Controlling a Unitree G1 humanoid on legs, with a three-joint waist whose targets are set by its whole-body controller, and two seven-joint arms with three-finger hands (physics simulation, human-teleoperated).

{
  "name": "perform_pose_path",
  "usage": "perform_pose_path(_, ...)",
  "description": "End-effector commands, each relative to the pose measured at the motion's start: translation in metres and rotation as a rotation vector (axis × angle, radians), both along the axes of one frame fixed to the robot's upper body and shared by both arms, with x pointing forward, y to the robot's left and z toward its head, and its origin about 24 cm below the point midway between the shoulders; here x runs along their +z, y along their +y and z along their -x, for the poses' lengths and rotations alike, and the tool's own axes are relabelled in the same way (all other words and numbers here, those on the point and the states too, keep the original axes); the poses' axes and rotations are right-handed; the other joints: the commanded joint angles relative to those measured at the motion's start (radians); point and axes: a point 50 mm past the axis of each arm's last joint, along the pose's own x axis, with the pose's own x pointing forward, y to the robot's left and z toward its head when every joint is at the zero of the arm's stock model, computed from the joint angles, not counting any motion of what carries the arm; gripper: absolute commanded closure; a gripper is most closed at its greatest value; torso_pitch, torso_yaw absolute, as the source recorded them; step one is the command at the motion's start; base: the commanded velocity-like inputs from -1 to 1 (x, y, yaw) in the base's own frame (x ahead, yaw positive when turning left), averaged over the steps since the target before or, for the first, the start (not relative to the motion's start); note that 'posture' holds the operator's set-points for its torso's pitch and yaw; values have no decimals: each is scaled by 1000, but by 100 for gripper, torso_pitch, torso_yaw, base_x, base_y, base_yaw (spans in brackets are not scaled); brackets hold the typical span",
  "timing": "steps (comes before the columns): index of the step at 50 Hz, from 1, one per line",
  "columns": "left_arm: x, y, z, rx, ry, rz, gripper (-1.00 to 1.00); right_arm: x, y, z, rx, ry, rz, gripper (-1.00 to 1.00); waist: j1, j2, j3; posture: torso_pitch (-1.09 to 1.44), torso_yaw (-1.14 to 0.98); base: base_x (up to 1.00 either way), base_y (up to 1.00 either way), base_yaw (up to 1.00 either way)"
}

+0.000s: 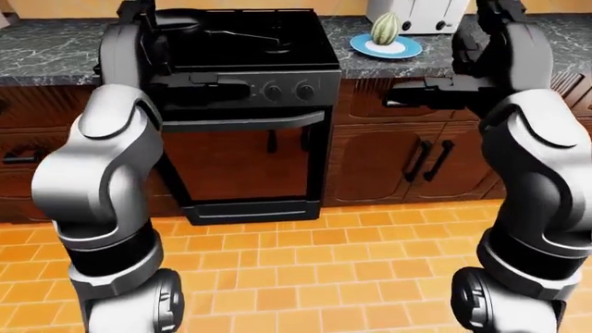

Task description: Pick the squash from the plate and place it in the pan.

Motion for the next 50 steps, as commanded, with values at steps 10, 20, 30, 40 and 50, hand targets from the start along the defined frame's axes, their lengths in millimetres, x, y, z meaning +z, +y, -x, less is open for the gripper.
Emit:
perform_pose_path(10,34,0,18,2,-129,-1,-100,24,-2,14,-11,-115,-12,-100,-2,-2,-19,0,0,14,0,0)
perform_pose_path(20,37,2,20,3,-140,1,-100,27,-2,16,-20,-129,-14,-100,-13,87,-17,0,0,32,0,0)
perform_pose_path(30,37,4,19,9,-139,10,-100,26,-1,15,-15,-124,-5,-100,11,14,-14,0,0,34,0,0)
perform_pose_path(40,37,4,19,8,-141,15,-100,26,-1,15,-13,-125,-5,-100,-1,-27,-10,0,0,34,0,0)
perform_pose_path(50,38,5,18,11,-140,15,-100,25,-1,14,-12,-122,-3,-100,-11,83,-30,0,0,17,0,0)
